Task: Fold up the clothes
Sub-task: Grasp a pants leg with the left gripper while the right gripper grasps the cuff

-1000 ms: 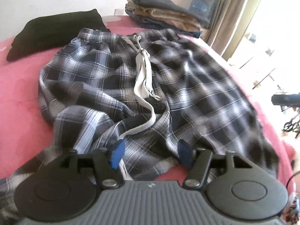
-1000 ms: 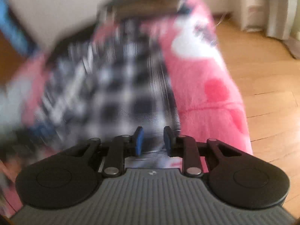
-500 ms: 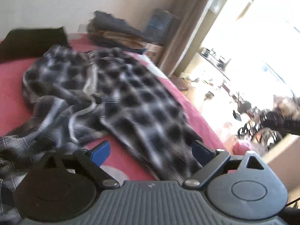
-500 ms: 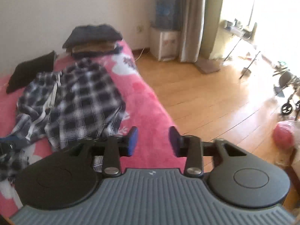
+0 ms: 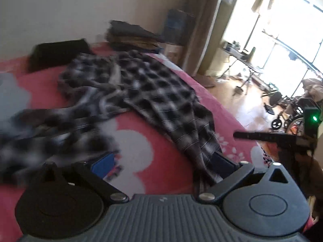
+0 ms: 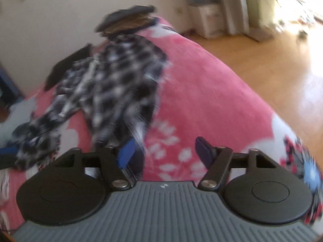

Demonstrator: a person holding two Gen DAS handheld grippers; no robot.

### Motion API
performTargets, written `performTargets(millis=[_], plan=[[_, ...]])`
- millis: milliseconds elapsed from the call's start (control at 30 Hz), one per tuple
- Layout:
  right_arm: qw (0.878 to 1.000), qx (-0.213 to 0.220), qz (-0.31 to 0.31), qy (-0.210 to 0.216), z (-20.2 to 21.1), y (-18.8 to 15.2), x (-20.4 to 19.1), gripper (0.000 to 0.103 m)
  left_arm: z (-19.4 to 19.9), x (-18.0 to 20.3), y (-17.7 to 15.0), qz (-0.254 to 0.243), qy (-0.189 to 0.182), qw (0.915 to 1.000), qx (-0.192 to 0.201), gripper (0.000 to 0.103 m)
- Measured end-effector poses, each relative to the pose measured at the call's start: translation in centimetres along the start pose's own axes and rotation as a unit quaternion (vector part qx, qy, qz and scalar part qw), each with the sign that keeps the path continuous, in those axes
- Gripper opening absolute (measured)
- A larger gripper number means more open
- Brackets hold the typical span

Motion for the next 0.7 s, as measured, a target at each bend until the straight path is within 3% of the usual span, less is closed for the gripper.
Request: performTargets(millis=[33,133,267,367,433,567,700], plan=[[1.000,0.007,0.013,0.022,0.3,0.7,-0.7,0.086,1.8,-0.4,0.1,-0.003,0.020,0.9998,0.004,0.103],[0.995,0.019,0.053,0.082,0.8,2.3,-2.8,0.090,6.6,-1.7,0.4,-0.009,0.095,0.9954,0.010,0.103],[0.982,-0.012,0.100,0.159,1.2,2.9,-4.5,0.100,9.7,-2.0,-0.3,0.004,0.145,0.9894,-0.005,0.103],[0.978,-0.040,0.111,0.173,1.5,3.0,-4.6,0.102,7.6,0.6,-2.9,-0.021,0.124,0.9903,-0.060,0.103],[0.976,-0.082,0.105,0.174,1.4,2.6,-4.4,0.102,5.1,3.5,-5.4,-0.052,0.096,0.9896,-0.093,0.103],[0.965,-0.151,0.118,0.182,1.6,-0.3,-4.1,0.102,1.4,9.0,-9.1,-0.110,0.016,0.9864,-0.122,0.099],[0.956,-0.177,0.127,0.194,2.8,-4.4,-4.4,0.098,0.5,11.1,-11.2,-0.120,-0.011,0.9826,-0.141,0.094]])
Point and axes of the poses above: each gripper's, at about its wrist camera, not at the fingertips, and z roughly against the way its jaws point, x to its right, y to its top, the point moved 8 cm from there along -z, roughly the way its jaws point, and after that the axes turned 3 degrees about x, right-handed, at the moved point
